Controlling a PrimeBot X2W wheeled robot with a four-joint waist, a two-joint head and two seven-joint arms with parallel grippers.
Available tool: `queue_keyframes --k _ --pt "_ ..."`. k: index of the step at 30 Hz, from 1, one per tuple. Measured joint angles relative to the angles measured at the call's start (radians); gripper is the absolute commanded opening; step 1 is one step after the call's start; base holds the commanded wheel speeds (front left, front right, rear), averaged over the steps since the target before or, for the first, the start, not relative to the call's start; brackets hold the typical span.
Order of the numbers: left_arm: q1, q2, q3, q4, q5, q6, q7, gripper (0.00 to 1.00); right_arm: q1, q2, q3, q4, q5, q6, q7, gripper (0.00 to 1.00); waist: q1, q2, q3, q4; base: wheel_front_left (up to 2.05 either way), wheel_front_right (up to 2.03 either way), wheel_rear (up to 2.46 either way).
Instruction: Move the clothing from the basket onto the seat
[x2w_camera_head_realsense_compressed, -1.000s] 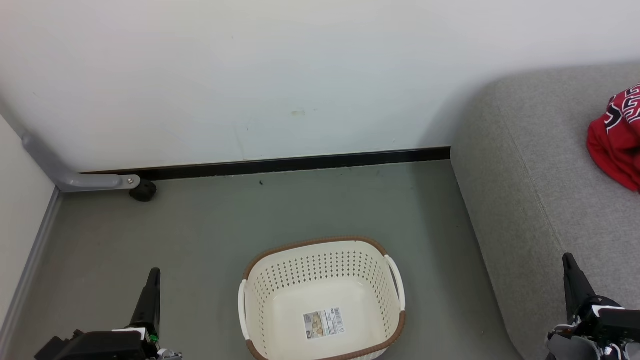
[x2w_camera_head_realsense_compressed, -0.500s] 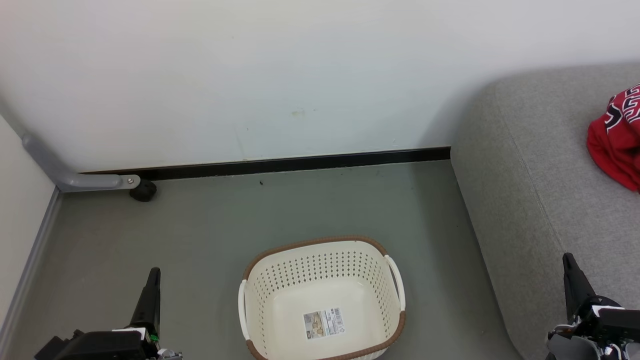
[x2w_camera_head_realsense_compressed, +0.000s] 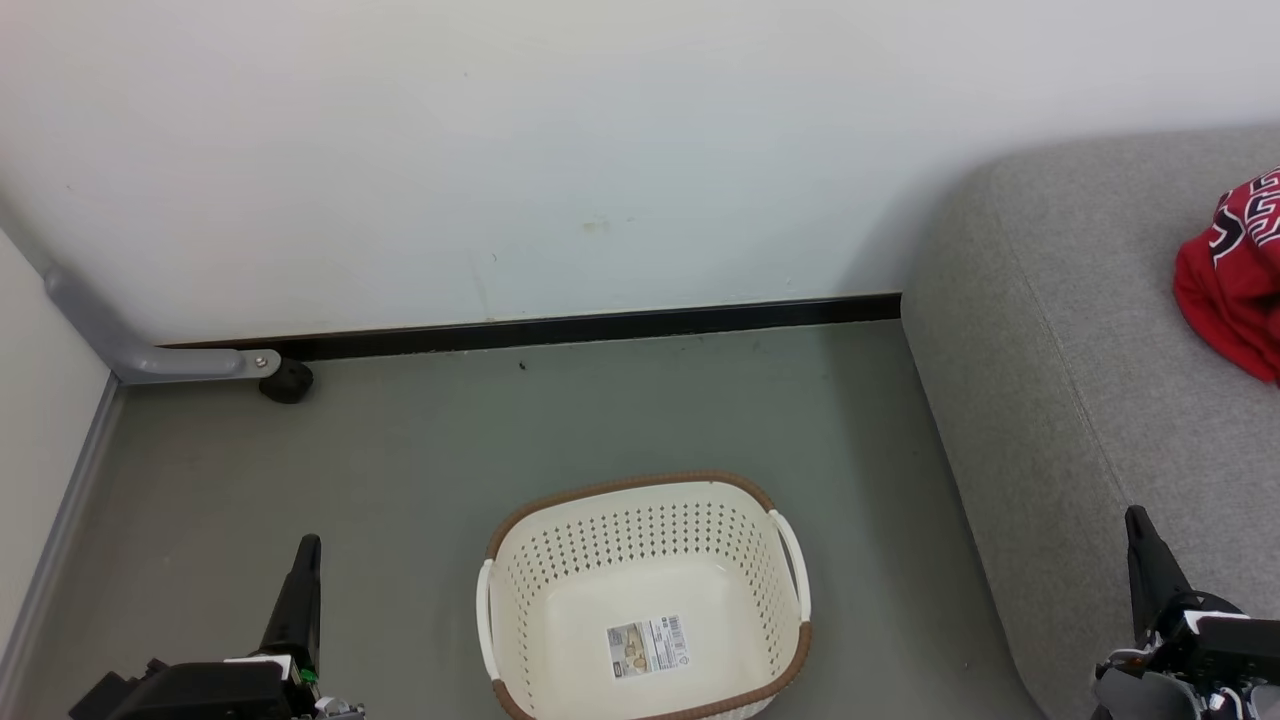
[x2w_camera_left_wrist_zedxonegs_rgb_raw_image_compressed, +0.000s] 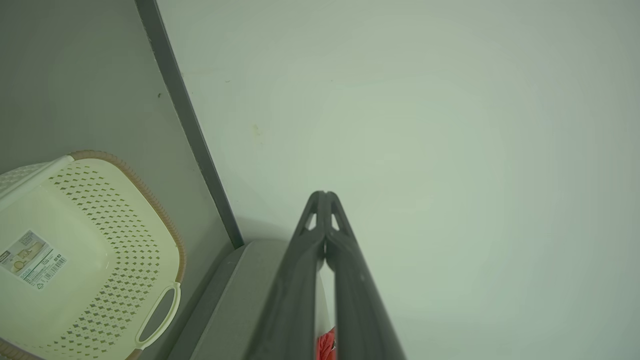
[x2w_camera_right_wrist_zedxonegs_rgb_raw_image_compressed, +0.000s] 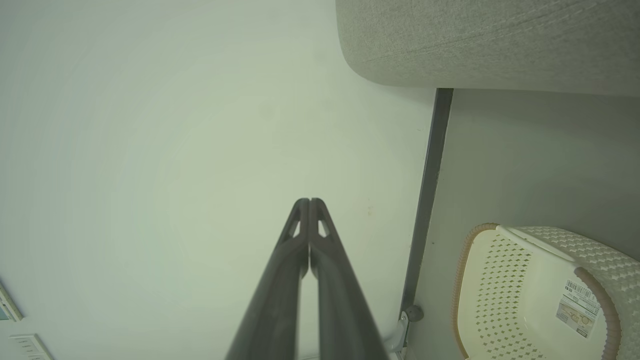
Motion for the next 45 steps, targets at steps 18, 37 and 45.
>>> queue_keyframes --k 18,37,45 --pt "0.0 0.0 0.0 -0.001 0.0 0.0 0.0 0.0 0.0 0.0 0.0 0.0 0.0 0.0 0.0 0.0 0.0 0.0 0.0 0.0 0.0 0.0 0.0" --pt "0.0 0.0 0.0 -0.001 0.0 0.0 0.0 0.0 0.0 0.0 0.0 -0.001 0.0 0.0 0.0 0.0 0.0 0.0 0.0 0.0 0.0 0.0 0.0" --pt "0.0 0.0 0.0 -0.001 0.0 0.0 0.0 0.0 0.0 0.0 0.0 -0.001 0.0 0.0 0.0 0.0 0.0 0.0 0.0 0.0 0.0 0.0 0.0"
